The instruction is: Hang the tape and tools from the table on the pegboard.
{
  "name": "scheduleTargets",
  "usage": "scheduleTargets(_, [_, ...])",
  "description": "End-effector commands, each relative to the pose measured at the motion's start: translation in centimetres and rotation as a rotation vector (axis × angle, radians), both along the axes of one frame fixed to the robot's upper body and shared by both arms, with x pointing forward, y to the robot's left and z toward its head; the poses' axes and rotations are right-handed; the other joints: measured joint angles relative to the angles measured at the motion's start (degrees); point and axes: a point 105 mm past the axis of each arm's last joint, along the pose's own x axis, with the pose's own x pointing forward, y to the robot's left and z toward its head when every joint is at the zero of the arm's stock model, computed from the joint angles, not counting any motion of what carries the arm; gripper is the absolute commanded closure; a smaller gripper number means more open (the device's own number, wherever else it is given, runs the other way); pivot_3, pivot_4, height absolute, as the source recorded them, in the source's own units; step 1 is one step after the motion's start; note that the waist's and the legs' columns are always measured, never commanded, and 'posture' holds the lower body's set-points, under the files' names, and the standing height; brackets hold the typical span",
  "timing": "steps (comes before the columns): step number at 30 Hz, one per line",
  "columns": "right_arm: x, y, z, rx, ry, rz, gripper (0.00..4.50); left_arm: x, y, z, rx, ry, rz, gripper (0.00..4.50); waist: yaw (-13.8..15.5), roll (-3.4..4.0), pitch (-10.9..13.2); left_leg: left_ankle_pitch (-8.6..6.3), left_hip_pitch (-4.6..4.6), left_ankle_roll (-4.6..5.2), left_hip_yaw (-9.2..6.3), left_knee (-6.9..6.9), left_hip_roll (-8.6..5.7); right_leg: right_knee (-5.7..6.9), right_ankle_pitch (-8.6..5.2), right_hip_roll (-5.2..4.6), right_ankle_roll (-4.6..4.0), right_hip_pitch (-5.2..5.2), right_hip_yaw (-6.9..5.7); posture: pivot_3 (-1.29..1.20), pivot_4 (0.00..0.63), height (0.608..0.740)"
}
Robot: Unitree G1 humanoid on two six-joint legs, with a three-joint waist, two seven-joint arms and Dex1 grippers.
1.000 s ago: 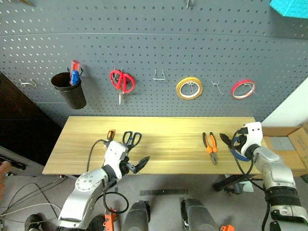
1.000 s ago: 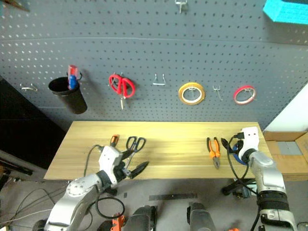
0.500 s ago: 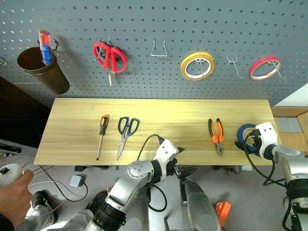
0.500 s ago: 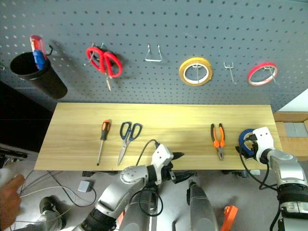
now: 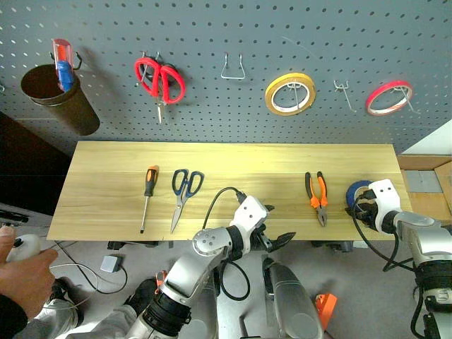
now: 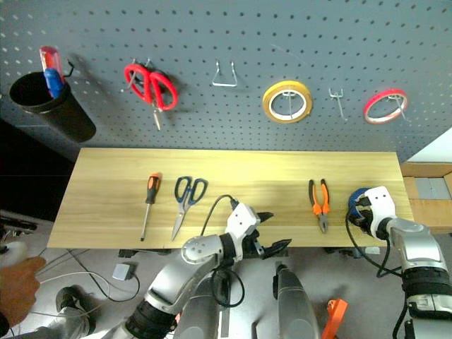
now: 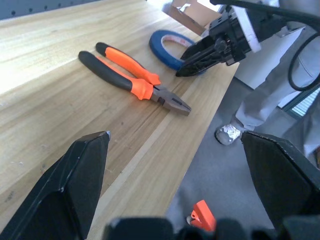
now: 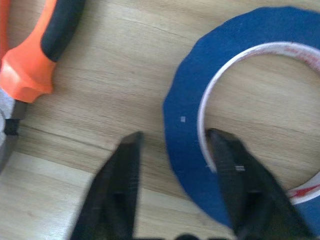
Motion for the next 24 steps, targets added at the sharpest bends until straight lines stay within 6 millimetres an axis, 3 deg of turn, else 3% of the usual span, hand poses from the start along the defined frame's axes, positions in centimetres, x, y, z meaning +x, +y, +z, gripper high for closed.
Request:
scheduleTargets(1, [-1.0,-0.2,-1.4,-0.009,0.029,-0.023,3.99,-0.3,0.0,1.0,-0.023,-0.023,-0.016,0.00,0.03,0.00,0.00,0.00,0.00,0.00,-0.01,0.00,0.00,0.00,0.00,0.00,0.01,0.00,0.00,0.01,0.461,0.740])
scheduleTargets(5, [-0.3,-0.4,0.7,-0.009,-0.105,-0.080,4.14,0.7,0.5,1.5,-0.029,-0.035,0.001,0.00,0.09,0.00,0.00,-0.01,-0.02,-0.01,0.00,0.00,-0.01,-0.04,0.00,0.00,0.03,0.00,0.00,0.00,0.455,0.740])
scheduleTargets(10, [-1.0,2.3,6.8,0.096,-0.379,-0.074,4.14,1.7,1.5,2.9,-0.042,-0.088,0.018,0.00,-0.14,0.28,0.16,0.00,-0.26,-0.05,0.03,-0.01,0.00,-0.04,0.03,-0.01,0.09,-0.25,0.06,-0.03,0.455,0.740])
scheduleTargets(15, [-4.0,5.1,14.0,0.237,-0.685,-0.108,4.14,2.2,3.0,4.6,-0.072,-0.153,0.055,0.00,-0.16,0.39,0.22,-0.06,-0.37,-0.20,-0.05,-0.06,0.06,-0.02,0.01,0.00,0.11,-0.38,0.00,-0.06,0.446,0.740])
scheduleTargets(19, [-6.1,7.1,16.7,0.270,-0.812,-0.151,4.14,2.6,3.7,6.5,-0.131,-0.196,0.099,0.00,-0.07,0.39,0.22,-0.07,-0.61,-0.26,-0.09,-0.04,0.07,-0.07,-0.01,-0.07,0.15,-0.56,-0.05,-0.08,0.439,0.740])
scheduleTargets(24, [-6.3,9.1,18.5,0.277,-0.875,-0.123,4.14,2.2,3.8,8.0,-0.187,-0.252,0.106,0.00,-0.45,0.39,0.22,0.01,-0.98,-0.39,0.00,0.03,0.04,0.01,0.15,-0.15,0.13,-1.04,0.04,-0.10,0.435,0.740])
